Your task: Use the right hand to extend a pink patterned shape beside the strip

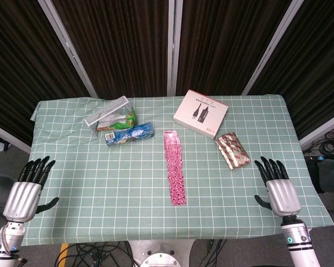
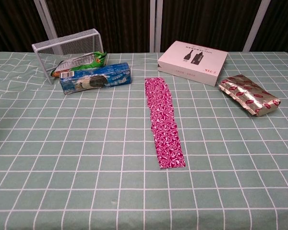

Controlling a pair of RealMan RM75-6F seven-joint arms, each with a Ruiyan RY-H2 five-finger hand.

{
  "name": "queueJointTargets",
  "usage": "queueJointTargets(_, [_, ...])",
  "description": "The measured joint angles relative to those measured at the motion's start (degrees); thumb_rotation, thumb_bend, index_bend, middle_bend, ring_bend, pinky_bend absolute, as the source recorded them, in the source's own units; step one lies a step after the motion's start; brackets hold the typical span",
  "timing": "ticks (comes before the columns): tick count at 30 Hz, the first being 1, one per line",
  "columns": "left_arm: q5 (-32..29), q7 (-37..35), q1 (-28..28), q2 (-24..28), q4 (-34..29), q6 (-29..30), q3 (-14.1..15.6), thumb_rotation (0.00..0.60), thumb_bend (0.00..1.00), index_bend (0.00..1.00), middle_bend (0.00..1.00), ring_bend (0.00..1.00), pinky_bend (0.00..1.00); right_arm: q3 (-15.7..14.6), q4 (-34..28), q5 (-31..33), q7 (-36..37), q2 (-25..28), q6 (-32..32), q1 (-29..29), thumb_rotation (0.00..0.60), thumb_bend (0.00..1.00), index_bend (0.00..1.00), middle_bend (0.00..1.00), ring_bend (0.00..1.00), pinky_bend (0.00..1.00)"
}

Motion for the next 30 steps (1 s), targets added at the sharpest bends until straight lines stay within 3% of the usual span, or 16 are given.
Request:
queueJointTargets(9, [0.1, -0.08, -0.14, 0.22, -0.09, -0.1, 0.09, 0.6, 0.15, 0.02, 0.0, 0.0, 0.07, -0.01, -0.03, -0.13, 0.23, 0.11, 0.13, -0.09, 0.6, 0.1, 0.0, 0.0, 0.0, 0.0])
queueJointTargets(10, [0.09, -0.14, -0.15, 0.25, -0.07, -0.09, 0.08, 0.6, 0.15, 0.02, 0.0, 0.0, 0.07, 0.01, 0.02, -0.27, 0.36, 0.04, 0.13, -0.04, 0.6, 0.14, 0.0, 0.0, 0.0, 0.0])
queueJointTargets(11, [0.08, -0.12, -0.19, 0.25, -0.08, -0.11, 0.06, 0.6, 0.15, 0.02, 0.0, 0.0, 0.07, 0.01, 0.09, -0.5, 0.56, -0.02, 0.13, 0.0, 0.6, 0.23, 0.0, 0.0, 0.0, 0.0])
queueJointTargets(13, [-0.15, -0.25, -0.15, 0.24, -0.04, -0.17, 0.09, 0.6, 0.15, 0.02, 0.0, 0.0, 0.07, 0.0, 0.48, -1.38, 0.96, -0.28, 0.26, 0.12, 0.6, 0.55, 0.0, 0.0, 0.0, 0.0])
queueJointTargets(14, [-0.18, -0.34, -0.12, 0.21, 0.05, -0.17, 0.13, 0.6, 0.15, 0.02, 0.0, 0.0, 0.07, -0.01, 0.79, -1.9, 1.0, -0.48, 0.45, 0.15, 0.6, 0.78, 0.0, 0.0, 0.0, 0.0])
queueJointTargets(16, [-0.19, -0.58, 0.01, 0.06, 0.46, -0.07, 0.23, 0.6, 0.15, 0.02, 0.0, 0.0, 0.07, 0.01, 1.82, -3.41, 1.04, -1.23, 1.26, 0.2, 0.6, 0.97, 0.0, 0.0, 0.0, 0.04])
queueJointTargets(17, [-0.2, -0.77, 0.06, -0.04, 0.74, -0.02, 0.28, 0.6, 0.15, 0.02, 0.0, 0.0, 0.07, 0.05, 2.39, -4.15, 1.12, -1.63, 1.78, 0.21, 0.6, 1.0, 0.0, 0.01, 0.05, 0.15])
queueJointTargets(18, [-0.23, -1.07, 0.13, -0.25, 1.17, 0.02, 0.34, 0.6, 0.15, 0.02, 0.0, 0.0, 0.07, 0.12, 3.2, -5.14, 1.36, -2.18, 2.55, 0.21, 0.6, 0.99, 0.0, 0.07, 0.14, 0.28])
queueJointTargets(20, [-0.31, -1.6, 0.23, -0.65, 1.76, 0.01, 0.49, 0.6, 0.15, 0.02, 0.0, 0.0, 0.07, 0.19, 4.15, -6.26, 2.38, -2.82, 3.53, 0.17, 0.6, 0.96, 0.0, 0.31, 0.41, 0.55])
queueJointTargets(21, [-0.3, -1.8, 0.29, -0.82, 2.06, 0.0, 0.62, 0.6, 0.15, 0.02, 0.0, 0.0, 0.07, 0.18, 4.4, -6.58, 3.22, -3.07, 3.77, 0.15, 0.6, 0.94, 0.0, 0.41, 0.51, 0.61])
queueJointTargets(26, [0.02, -2.45, 0.49, -0.88, 2.59, 0.47, 0.75, 0.6, 0.15, 0.02, 0.0, 0.0, 0.07, 0.04, 6.05, -8.53, 5.75, -4.19, 4.94, 0.02, 0.6, 0.94, 0.0, 0.73, 0.74, 0.72])
queueJointTargets(30, [0.16, -2.75, 0.56, -0.8, 2.69, 0.69, 0.73, 0.6, 0.15, 0.02, 0.0, 0.0, 0.07, -0.32, 7.54, -10.02, 3.01, -5.57, 5.9, -0.29, 0.6, 1.0, 0.02, 0.79, 0.78, 0.75])
